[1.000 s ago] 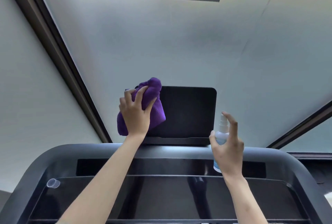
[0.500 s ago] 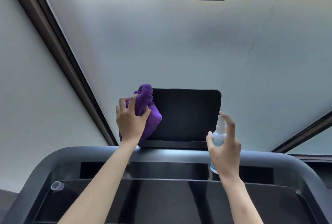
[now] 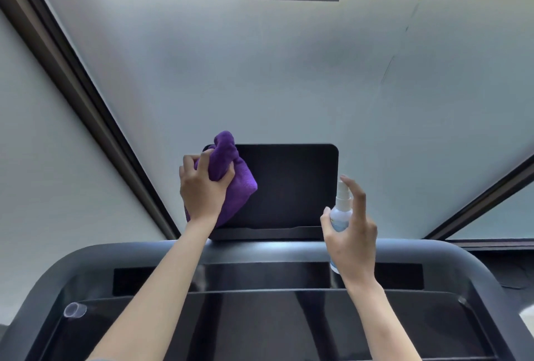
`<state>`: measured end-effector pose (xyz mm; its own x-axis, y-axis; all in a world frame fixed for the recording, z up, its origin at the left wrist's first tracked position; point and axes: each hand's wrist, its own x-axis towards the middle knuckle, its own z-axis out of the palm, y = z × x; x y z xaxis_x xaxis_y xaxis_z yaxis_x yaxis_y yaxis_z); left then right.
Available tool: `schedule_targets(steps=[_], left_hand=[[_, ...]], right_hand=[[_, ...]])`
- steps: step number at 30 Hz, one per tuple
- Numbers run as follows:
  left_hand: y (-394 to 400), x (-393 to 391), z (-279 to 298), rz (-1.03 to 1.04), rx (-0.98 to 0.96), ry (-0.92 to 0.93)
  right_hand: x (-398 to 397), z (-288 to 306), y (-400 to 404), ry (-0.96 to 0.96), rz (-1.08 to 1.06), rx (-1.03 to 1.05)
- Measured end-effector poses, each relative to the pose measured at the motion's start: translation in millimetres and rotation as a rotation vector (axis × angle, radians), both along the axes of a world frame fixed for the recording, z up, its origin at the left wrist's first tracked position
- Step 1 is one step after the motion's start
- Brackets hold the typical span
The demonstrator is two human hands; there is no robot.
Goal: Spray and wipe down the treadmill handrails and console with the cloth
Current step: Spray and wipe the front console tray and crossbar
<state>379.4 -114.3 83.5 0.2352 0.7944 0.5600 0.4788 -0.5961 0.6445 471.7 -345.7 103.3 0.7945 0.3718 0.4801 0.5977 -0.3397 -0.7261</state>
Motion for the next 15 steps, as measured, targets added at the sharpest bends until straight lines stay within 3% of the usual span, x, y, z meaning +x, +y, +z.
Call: schedule_targets(steps=[5, 9, 15], left_hand=[[-18, 32, 23, -0.086, 0.156, -0.033], [-30, 54, 4, -0.159, 0.139, 0.124], [-36, 36, -21, -0.100, 0.122, 0.072]], right_hand=[[0, 7, 8, -0.016, 0.040, 0.021], [1, 8, 5, -0.038, 0.039, 0.026], [2, 0, -9, -0.005, -0.012, 0.034]])
